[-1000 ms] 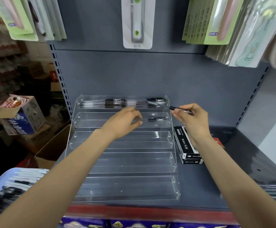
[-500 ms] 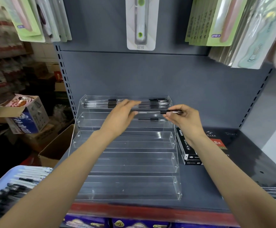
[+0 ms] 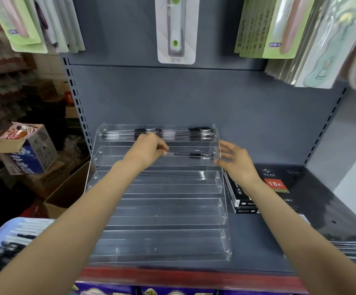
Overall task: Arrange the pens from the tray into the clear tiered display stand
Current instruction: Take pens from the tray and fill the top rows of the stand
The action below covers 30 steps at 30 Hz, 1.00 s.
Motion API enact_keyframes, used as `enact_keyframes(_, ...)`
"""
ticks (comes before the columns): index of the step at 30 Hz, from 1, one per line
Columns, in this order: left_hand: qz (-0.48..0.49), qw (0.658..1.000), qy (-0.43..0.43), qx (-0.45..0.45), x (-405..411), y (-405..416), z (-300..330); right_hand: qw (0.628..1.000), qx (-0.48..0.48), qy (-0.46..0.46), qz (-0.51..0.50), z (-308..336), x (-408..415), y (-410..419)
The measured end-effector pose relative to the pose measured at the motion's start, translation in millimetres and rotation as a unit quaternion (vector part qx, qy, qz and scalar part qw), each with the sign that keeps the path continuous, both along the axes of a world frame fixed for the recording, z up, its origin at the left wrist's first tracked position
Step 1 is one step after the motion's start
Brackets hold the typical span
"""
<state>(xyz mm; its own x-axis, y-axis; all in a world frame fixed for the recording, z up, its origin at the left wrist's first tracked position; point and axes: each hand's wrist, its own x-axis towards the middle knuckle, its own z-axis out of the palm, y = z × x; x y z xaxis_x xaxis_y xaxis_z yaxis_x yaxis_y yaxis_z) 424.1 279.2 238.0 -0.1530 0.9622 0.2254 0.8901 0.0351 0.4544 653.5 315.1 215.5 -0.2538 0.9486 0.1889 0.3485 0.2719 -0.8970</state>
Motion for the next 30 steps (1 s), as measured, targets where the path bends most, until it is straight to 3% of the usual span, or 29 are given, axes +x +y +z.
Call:
enact_keyframes(6,0.098,0.994,-0.009,-0.039,2.8,9.8,3.9,1.000,-0.009,0.011,0.000,-2.7,1.7,1.9)
enact_keyframes(11,0.074,0.995,-0.055,-0.035,10.7,7.9,-1.9,1.000,-0.012,0.020,-0.008,-3.9,0.7,-1.3)
enact_keyframes(17,0.066,0.996,-0.052,-0.017,14.0,-3.5,-6.8,1.000,0.008,-0.013,-0.013,0.0,-0.9,-5.0)
enact_keyframes(24,0.003,0.995,-0.012,0.095,11.7,-23.1,-10.3,0.971,0.191,-0.120,-0.075,8.5,-20.9,-27.1)
enact_keyframes(30,0.068,0.982,-0.037,0.174,-17.4,-77.2,-7.4,0.980,0.187,-0.066,0.003,20.6,-80.9,-67.6)
